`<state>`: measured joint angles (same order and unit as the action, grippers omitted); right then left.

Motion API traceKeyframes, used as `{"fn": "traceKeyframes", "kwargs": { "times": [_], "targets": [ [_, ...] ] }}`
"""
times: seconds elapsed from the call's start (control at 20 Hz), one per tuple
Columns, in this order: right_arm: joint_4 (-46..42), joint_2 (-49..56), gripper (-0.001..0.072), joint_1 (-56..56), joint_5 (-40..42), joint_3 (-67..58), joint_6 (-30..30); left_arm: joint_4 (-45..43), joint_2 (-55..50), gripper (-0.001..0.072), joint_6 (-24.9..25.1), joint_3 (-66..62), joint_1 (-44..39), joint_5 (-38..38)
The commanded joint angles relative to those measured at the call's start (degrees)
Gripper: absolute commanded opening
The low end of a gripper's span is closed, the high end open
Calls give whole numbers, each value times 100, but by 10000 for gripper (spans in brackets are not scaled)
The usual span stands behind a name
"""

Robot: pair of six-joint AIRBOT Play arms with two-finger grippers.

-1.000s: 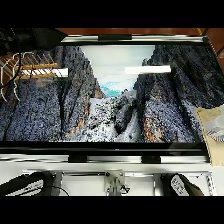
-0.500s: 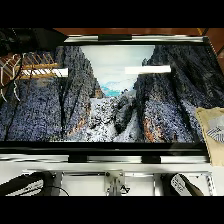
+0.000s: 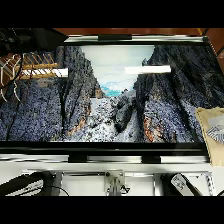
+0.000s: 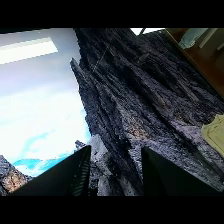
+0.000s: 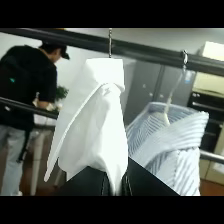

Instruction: Fold the shirts.

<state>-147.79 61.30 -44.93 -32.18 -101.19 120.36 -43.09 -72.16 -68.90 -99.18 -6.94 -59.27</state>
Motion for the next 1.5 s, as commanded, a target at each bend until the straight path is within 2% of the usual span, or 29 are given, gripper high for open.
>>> {"fn": "traceKeyframes", "kwargs": {
  "times": [0.0,0.05,0.1,0.15,0.2,0.4,0.6,0.7,0.8,0.95,1.05,1.15,1.2,1.35,1.45],
  "targets": [
    [354,153,73,-223,-280,-4,4,-2,-2,401,2,-7,0,4],
    [487,208,92,-223,-415,-4,2,-2,-2,401,2,-7,0,4],
    [671,229,267,-221,-509,-4,4,-2,-2,401,2,-7,0,4],
    [925,227,555,-221,-627,-4,0,-2,-2,401,2,-7,0,4],
    [1056,195,618,-190,-807,-4,-9,-2,-2,401,2,-7,0,4],
    [1276,-131,618,221,-2227,-4,-306,-4,-9,401,4,-2,2,7],
    [2275,-343,617,527,-4002,-4,-1152,-313,-9,401,22,-2,2,-11],
    [3202,-337,617,588,-4850,37,-1672,-787,-31,401,20,-2,7,-192],
    [4280,-337,617,588,-5438,339,-1871,-1233,-98,399,-28,0,15,-597],
    [6330,-337,617,610,-5974,1513,-2186,-2262,-345,398,-767,0,9,-1427],
    [7453,-337,617,1029,-5984,2653,-2024,-3038,-654,394,-1235,0,-39,-2041],
    [7980,-337,589,2090,-5254,3613,-1882,-3668,-1099,392,-1580,0,-210,-2518],
    [7947,-315,547,2789,-4697,3908,-1862,-3860,-1338,392,-1703,0,-332,-2656],
    [7543,129,558,4931,-3021,3934,-1891,-3919,-1954,400,-1980,0,-719,-2721],
    [7453,511,559,5753,-2557,3620,-2092,-3923,-2044,400,-1985,26,-964,-2551]
  ]
}}
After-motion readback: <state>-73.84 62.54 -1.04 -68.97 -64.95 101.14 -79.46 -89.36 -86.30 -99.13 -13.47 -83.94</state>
